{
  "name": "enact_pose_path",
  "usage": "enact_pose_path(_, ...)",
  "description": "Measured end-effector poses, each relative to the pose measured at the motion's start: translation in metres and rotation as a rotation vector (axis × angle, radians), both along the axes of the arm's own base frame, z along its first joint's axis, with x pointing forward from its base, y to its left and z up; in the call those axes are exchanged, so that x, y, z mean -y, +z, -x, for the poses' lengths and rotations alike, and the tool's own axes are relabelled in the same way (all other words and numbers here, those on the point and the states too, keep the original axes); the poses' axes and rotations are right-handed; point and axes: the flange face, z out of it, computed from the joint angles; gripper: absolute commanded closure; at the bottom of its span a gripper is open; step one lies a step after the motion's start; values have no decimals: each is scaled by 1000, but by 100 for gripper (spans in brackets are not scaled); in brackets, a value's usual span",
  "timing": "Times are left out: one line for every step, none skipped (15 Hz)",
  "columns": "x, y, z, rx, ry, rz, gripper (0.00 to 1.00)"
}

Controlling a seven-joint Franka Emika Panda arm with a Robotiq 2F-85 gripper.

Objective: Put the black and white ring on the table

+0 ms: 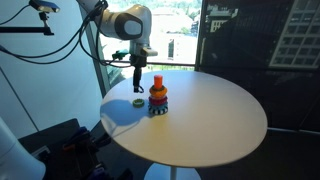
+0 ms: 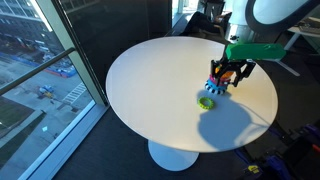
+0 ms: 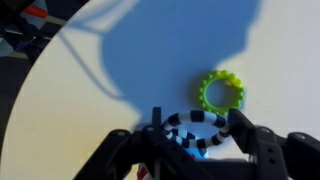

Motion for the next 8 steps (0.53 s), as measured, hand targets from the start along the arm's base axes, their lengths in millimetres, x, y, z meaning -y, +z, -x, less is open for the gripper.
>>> enact_pose_path(-1, -7, 0, -13, 1, 1, 57)
enact_pose_path(-1, -13, 1, -24, 3, 2, 57)
enact_pose_path(-2, -19, 1, -33, 4, 2, 57)
enact_pose_path(-3, -24, 0, -41, 5, 3, 57)
enact_pose_path(-3, -29, 0, -47, 5, 3, 57)
enact_pose_path(-4, -33, -2, -50, 5, 3, 57)
enact_pose_path(-4, -38, -3, -54, 5, 3, 57)
enact_pose_path(-4, -42, -4, -56, 4, 3, 57)
